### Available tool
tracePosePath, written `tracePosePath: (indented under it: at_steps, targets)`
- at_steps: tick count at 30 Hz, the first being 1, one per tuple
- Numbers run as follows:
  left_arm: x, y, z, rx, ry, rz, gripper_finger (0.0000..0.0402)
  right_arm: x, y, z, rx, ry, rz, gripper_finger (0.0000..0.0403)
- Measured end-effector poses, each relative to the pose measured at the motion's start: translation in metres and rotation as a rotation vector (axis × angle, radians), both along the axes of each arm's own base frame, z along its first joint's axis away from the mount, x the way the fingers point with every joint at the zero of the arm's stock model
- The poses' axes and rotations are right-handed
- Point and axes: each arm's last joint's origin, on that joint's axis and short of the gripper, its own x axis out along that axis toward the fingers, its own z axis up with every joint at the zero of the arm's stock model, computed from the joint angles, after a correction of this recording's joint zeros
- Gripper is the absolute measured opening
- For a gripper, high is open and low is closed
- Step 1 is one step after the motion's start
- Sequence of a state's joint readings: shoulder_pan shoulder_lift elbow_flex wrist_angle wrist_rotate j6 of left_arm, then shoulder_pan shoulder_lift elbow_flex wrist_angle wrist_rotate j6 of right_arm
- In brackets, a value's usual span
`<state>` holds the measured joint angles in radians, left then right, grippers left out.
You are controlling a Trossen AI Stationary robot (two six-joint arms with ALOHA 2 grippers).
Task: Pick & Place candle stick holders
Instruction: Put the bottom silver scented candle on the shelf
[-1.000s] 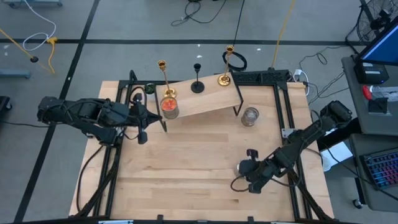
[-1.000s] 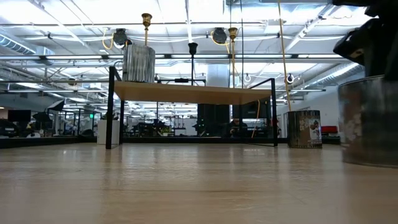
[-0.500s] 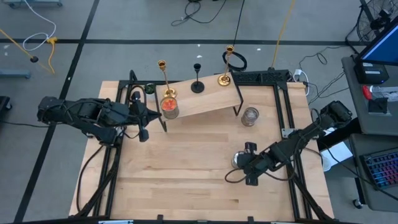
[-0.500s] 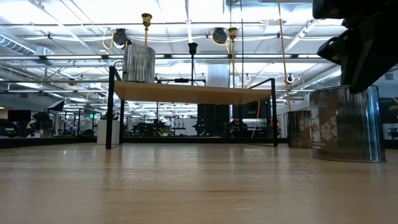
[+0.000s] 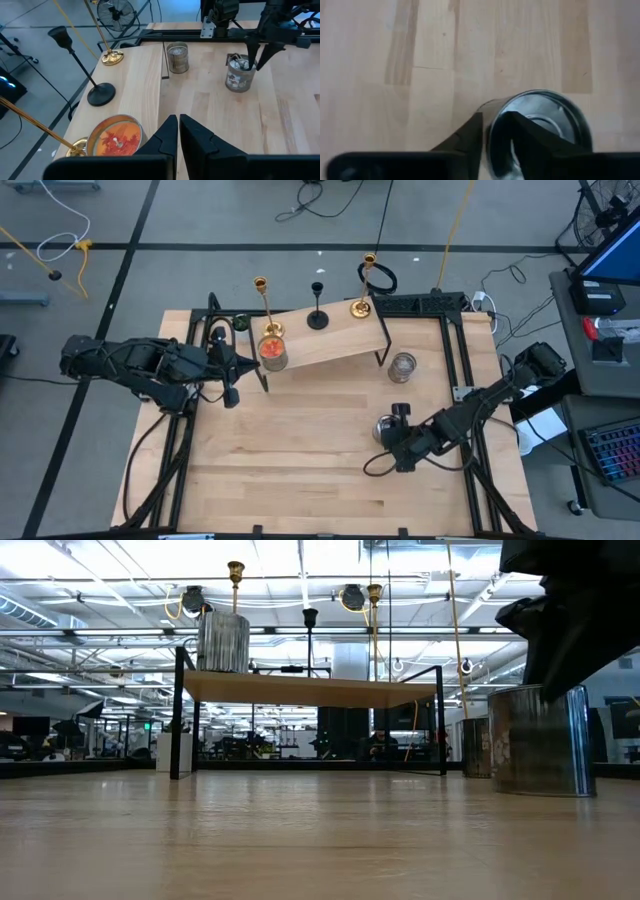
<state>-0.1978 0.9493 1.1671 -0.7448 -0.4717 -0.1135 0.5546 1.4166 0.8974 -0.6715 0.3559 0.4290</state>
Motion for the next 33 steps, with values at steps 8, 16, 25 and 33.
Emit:
tracePosePath:
  at_steps: [8, 16, 25, 33]
  targets:
    - [0.000, 0.000, 0.000, 0.000, 0.000, -0.001, 0.0026, 0.003, -0.006, 0.000, -0.035, 0.008, 0.017, 0.0012]
    - [0.000, 0.000, 0.000, 0.000, 0.000, -0.002, 0.0026, 0.006, -0.010, 0.018, -0.001, -0.096, 0.066, 0.0004]
    - [0.000, 0.000, 0.000, 0.005, 0.002, -0.003, 0.0026, 0.019, -0.028, 0.048, -0.019, -0.313, 0.113, 0.0001]
    - [0.000, 0.000, 0.000, 0.002, 0.001, -0.002, 0.0026, 0.054, -0.043, 0.065, -0.081, -0.514, 0.254, 0.0001]
